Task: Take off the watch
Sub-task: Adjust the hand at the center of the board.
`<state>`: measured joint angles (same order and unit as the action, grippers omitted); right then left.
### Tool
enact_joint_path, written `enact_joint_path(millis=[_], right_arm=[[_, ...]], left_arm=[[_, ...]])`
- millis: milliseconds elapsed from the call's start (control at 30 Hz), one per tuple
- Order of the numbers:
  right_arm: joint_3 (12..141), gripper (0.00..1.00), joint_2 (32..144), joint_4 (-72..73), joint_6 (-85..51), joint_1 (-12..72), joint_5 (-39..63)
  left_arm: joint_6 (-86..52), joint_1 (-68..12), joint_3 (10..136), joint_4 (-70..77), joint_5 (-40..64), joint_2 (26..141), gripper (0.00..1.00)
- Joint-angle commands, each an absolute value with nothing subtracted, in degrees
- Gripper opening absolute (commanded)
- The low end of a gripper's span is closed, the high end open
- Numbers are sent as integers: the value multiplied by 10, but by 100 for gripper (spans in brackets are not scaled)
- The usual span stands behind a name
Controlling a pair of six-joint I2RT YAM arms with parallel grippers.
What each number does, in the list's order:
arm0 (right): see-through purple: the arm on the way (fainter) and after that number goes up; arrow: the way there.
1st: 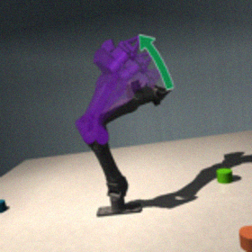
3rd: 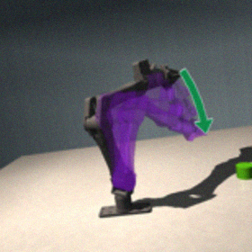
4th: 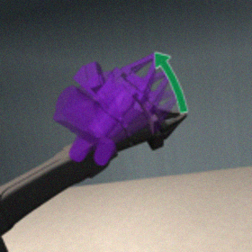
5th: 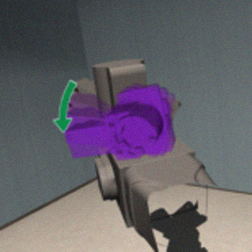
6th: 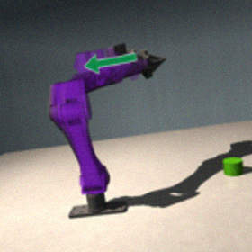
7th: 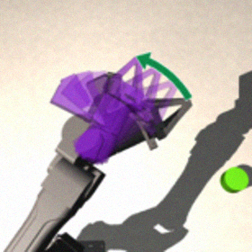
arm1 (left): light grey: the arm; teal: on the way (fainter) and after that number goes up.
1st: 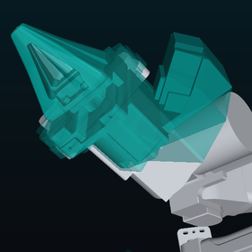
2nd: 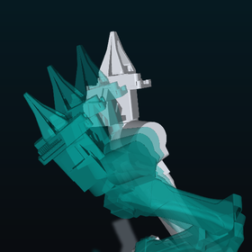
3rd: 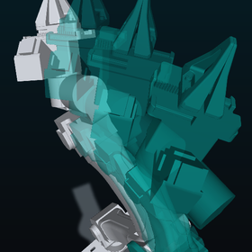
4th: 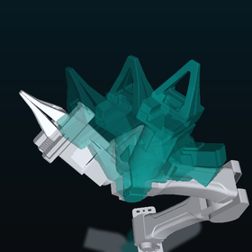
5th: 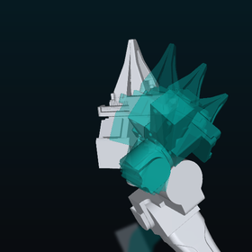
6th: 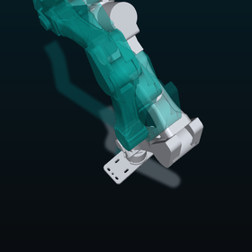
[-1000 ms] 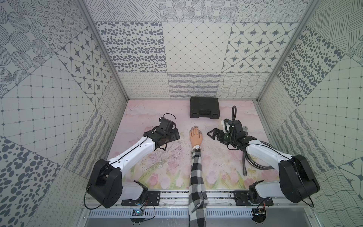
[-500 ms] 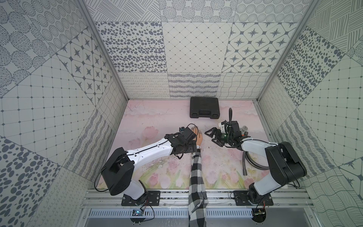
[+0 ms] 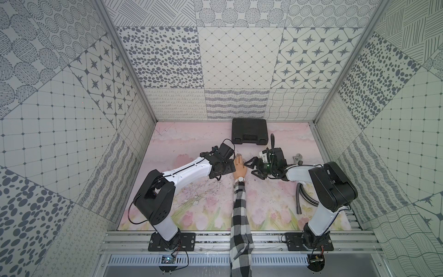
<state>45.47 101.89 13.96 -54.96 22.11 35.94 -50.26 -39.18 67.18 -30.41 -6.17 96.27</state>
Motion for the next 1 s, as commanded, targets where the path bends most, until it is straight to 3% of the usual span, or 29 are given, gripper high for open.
enact_joint_path(millis=[0,700,967], right_arm=[[474,88,1036,161,-556,230,350],[480,85,1103,230,-579,268,351],[466,68,1123,306,-610,268,363]], left_arm=[[-450,-351,710,-297,-7,1018,94],[-436,-329,679,-232,54,1096,92],[-437,-330,666,-219,60,1102,92]])
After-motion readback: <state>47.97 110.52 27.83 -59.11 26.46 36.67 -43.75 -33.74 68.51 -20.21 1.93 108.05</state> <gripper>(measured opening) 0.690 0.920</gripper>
